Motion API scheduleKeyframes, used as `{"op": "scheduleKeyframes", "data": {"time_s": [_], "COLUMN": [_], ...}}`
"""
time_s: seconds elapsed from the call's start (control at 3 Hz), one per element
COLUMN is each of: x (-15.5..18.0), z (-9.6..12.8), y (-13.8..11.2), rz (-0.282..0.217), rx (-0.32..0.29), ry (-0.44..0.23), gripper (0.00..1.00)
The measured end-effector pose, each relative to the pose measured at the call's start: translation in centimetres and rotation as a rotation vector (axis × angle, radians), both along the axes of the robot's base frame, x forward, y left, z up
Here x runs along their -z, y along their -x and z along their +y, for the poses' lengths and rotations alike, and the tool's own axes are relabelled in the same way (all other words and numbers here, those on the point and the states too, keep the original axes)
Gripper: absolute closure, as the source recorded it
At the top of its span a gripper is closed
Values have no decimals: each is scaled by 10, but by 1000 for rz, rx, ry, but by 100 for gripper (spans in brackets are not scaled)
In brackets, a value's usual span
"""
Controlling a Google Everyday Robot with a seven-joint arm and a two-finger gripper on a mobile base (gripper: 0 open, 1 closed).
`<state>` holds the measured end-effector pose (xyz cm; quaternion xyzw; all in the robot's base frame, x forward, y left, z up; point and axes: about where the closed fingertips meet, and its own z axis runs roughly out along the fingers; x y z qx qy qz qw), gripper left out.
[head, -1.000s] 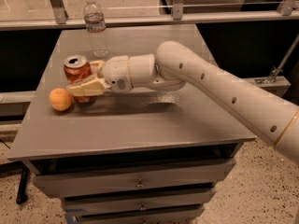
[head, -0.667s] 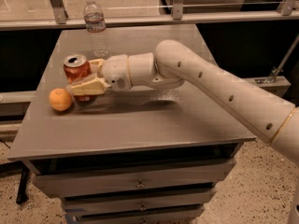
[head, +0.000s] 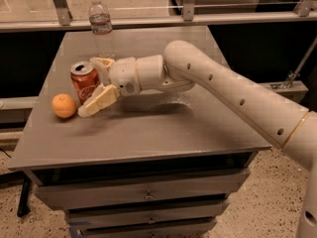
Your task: Move coke can near orange
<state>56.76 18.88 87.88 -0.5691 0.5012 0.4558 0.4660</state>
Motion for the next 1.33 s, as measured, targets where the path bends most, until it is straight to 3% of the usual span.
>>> {"op": "scheduleKeyframes", "data": {"time_s": [0.33, 0.67, 1.33], "x": [2, -5, -45], "z": [-10, -39, -153], "y": [-5, -24, -79], "rz": [-17, -75, -205], "rx": [-20, -15, 129], "ry": [22, 76, 206], "gripper": [0, 0, 0]}}
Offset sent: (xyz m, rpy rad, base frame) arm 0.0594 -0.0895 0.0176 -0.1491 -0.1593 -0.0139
